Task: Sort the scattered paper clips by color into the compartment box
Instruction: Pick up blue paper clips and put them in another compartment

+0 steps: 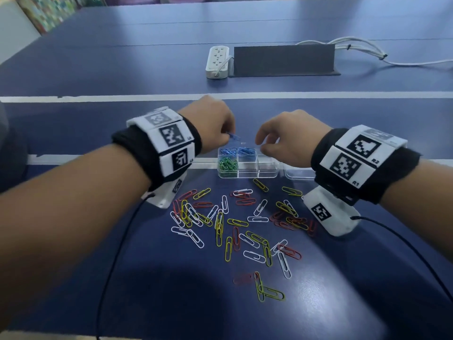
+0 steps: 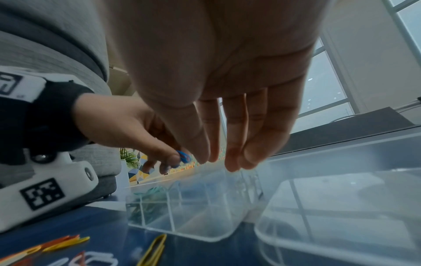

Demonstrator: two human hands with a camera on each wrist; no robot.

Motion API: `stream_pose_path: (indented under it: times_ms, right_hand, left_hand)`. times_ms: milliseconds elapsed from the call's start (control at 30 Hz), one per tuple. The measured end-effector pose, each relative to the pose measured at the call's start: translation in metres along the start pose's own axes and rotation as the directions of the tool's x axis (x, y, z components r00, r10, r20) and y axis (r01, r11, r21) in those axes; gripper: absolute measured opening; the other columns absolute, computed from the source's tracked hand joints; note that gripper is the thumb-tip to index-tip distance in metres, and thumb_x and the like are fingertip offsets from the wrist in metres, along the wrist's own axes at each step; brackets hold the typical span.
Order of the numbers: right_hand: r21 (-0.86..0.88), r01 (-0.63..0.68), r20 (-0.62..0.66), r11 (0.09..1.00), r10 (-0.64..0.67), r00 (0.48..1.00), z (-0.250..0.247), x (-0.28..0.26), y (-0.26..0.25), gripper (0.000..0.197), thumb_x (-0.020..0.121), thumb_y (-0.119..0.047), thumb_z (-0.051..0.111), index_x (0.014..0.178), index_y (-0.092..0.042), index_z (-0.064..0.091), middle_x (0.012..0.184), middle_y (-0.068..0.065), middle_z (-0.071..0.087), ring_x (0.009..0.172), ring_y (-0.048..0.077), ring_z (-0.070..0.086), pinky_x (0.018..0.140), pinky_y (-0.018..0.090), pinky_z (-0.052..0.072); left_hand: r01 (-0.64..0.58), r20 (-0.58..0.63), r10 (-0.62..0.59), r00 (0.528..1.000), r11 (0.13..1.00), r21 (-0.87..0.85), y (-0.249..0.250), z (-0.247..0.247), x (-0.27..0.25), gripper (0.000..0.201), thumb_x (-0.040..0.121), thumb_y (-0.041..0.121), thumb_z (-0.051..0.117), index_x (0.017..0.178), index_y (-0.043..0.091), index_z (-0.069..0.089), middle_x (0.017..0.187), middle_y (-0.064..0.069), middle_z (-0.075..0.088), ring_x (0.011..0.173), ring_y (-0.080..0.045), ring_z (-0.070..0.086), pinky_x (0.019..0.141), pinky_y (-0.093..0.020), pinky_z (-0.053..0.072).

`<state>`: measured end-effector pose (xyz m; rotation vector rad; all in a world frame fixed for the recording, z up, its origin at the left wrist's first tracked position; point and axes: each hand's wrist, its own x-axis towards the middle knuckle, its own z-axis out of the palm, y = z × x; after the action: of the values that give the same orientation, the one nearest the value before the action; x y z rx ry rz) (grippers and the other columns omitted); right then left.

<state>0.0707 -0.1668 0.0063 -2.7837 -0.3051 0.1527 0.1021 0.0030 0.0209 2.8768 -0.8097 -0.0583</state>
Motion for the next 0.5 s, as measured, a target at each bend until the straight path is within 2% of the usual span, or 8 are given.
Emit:
stream_pose_path:
  times_ms: [100, 200, 500]
  right_hand:
    - [0.002, 0.001, -0.004, 1.0, -0.001, 1.0, 0.0, -0.004, 0.002, 0.02, 0.082, -0.025, 0.056, 0.097, -0.027, 0.069, 0.097, 0.001, 0.071, 0.079, 0.019, 0.053, 0.081, 0.027, 0.046]
    - [0.006, 0.022, -0.008, 1.0, -0.022, 1.0, 0.002, -0.007, 0.002, 0.02, 0.082, -0.023, 0.055, 0.096, -0.025, 0.07, 0.095, 0.001, 0.071, 0.077, 0.018, 0.053, 0.081, 0.028, 0.048]
    - [0.009, 0.018, -0.005, 1.0, -0.018, 1.0, 0.003, -0.011, 0.0, 0.019, 0.083, -0.022, 0.054, 0.094, -0.025, 0.069, 0.093, 0.0, 0.072, 0.075, 0.019, 0.056, 0.08, 0.029, 0.051]
  left_hand:
    - [0.016, 0.068, -0.019, 0.998, 0.999, 0.035, 0.001, 0.01, 0.008, 0.02, 0.081, 0.014, 0.057, 0.093, 0.014, 0.073, 0.095, -0.007, 0.072, 0.082, -0.023, 0.06, 0.081, -0.031, 0.049]
    - [0.01, 0.072, -0.013, 0.997, 0.999, 0.042, 0.002, 0.012, 0.008, 0.02, 0.08, 0.014, 0.058, 0.093, 0.015, 0.073, 0.092, -0.004, 0.072, 0.074, -0.016, 0.051, 0.08, -0.03, 0.049]
    - [0.023, 0.066, -0.024, 0.998, 1.0, 0.017, -0.001, 0.006, -0.007, 0.016, 0.082, 0.02, 0.059, 0.085, 0.015, 0.073, 0.084, -0.004, 0.072, 0.073, -0.016, 0.054, 0.078, -0.029, 0.05]
